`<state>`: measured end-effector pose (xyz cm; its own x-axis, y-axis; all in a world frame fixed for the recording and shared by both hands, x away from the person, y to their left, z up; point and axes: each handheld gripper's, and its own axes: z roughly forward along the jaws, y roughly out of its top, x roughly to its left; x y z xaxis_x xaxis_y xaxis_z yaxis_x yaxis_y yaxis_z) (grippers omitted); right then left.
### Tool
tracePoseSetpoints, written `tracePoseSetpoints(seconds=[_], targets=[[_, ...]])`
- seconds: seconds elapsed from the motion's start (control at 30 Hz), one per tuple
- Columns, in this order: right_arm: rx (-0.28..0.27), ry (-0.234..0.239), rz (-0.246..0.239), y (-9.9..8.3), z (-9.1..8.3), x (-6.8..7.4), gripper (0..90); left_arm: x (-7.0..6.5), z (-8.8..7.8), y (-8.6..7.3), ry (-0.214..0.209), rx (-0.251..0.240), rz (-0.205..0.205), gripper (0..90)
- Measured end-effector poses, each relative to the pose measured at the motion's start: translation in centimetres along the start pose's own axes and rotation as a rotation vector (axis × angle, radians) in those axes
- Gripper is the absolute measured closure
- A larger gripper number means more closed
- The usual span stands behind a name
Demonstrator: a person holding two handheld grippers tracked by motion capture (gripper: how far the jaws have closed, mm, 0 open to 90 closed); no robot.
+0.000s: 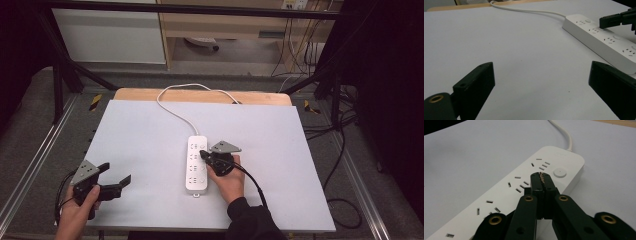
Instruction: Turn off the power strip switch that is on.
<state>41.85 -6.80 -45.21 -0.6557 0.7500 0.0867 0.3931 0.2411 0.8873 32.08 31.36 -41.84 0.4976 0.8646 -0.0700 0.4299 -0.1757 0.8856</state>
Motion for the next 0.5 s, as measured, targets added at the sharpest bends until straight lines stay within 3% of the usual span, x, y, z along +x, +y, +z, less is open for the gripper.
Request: tracePoseSetpoints(seconds=[0.5], targets=[[0.000,0.006,-0.006,-0.21,0.10,-0.15,90.0,-0.01,0.06,-0.03,-0.001,0.004,-0.004,6.8]])
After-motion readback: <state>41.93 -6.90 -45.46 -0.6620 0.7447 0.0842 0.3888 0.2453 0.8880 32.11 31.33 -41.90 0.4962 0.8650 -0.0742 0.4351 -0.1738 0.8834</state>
